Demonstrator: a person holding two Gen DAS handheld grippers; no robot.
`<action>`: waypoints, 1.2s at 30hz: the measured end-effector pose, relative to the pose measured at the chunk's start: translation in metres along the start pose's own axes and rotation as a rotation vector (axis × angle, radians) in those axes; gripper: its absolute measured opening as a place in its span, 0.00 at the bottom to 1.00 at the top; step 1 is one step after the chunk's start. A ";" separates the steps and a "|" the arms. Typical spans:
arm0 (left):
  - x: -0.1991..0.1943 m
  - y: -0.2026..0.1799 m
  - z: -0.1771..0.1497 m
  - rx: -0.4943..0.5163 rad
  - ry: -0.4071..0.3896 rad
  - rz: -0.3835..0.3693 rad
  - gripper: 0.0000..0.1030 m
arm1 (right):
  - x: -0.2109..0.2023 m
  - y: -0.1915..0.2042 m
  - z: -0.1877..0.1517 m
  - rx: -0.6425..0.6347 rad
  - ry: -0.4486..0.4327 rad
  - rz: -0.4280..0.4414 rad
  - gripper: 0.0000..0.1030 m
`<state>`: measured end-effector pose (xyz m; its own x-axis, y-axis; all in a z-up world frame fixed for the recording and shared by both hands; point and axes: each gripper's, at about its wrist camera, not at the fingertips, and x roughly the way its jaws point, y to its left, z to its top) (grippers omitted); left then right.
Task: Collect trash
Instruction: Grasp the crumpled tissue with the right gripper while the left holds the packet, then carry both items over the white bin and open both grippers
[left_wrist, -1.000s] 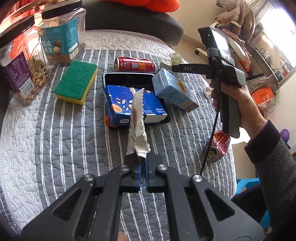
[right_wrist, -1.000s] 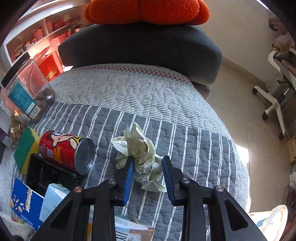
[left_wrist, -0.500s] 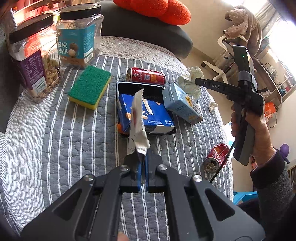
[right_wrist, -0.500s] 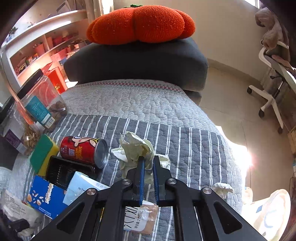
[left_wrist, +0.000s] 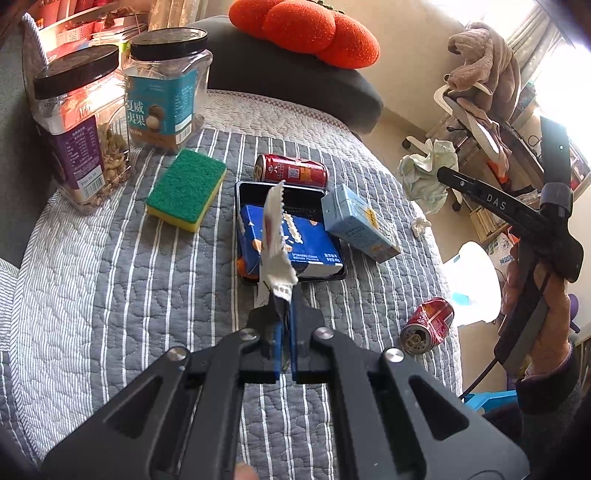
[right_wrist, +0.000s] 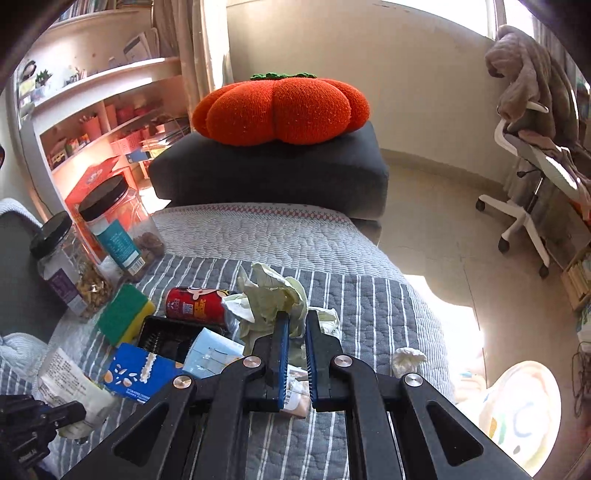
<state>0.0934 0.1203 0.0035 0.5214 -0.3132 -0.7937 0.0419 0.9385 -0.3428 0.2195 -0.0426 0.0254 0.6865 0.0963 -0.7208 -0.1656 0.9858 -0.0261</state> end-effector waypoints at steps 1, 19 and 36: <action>-0.001 -0.001 0.000 0.002 -0.005 -0.001 0.03 | -0.007 -0.002 -0.002 0.003 -0.010 -0.004 0.09; 0.010 -0.041 -0.005 0.075 -0.031 0.001 0.03 | -0.095 -0.120 -0.052 0.195 -0.104 -0.187 0.09; 0.048 -0.149 0.002 0.188 0.006 -0.086 0.03 | -0.078 -0.269 -0.109 0.542 0.053 -0.371 0.13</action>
<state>0.1136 -0.0344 0.0178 0.5042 -0.3938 -0.7686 0.2447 0.9186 -0.3102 0.1338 -0.3301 0.0131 0.5910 -0.2569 -0.7647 0.4654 0.8829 0.0632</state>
